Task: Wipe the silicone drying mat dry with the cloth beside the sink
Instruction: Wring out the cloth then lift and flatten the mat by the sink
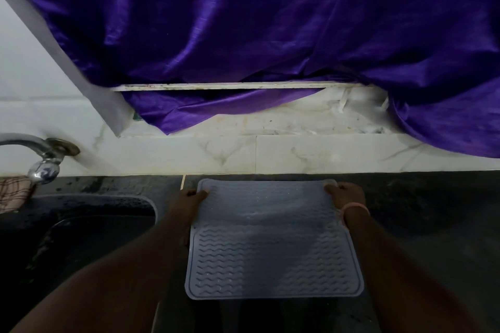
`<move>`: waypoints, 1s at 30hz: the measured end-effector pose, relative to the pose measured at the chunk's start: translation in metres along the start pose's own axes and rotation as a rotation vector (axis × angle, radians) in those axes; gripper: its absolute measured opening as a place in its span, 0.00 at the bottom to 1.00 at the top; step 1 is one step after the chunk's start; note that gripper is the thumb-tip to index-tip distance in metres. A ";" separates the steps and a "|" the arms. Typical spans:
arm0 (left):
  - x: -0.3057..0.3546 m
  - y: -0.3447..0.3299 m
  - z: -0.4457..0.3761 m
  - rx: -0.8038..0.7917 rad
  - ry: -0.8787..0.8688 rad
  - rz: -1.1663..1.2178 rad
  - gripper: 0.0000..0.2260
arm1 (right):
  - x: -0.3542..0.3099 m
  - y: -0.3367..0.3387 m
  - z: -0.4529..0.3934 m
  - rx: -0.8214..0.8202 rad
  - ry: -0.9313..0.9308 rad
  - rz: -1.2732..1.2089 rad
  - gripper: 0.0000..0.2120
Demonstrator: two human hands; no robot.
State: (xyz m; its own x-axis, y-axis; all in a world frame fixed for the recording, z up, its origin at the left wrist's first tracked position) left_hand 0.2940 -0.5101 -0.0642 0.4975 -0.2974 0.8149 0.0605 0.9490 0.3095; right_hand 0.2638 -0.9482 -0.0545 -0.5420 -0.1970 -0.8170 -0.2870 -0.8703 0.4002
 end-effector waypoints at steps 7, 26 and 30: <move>0.008 -0.005 0.004 0.127 -0.104 -0.048 0.11 | 0.004 0.004 -0.002 0.165 0.068 -0.138 0.09; -0.015 -0.028 0.052 0.117 -0.320 -0.839 0.18 | 0.034 -0.072 0.078 0.119 0.190 0.803 0.27; -0.034 -0.032 0.087 0.110 -0.195 -0.845 0.21 | 0.052 -0.087 0.122 0.086 0.117 0.806 0.30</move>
State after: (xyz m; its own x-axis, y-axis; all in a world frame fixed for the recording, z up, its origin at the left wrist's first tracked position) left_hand 0.2004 -0.5391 -0.0591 0.1657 -0.9192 0.3573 0.2532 0.3898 0.8854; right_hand 0.1639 -0.8277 -0.0812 -0.5232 -0.7975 -0.3005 0.0940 -0.4045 0.9097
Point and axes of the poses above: each hand's wrist, its own z-axis away from the middle knuckle, its own y-axis out of the back of the hand, x = y × z, the point moved 6 cm from there along -z, towards the middle knuckle, and after that the axes turned 5 degrees about -x, right-handed, at the moved point
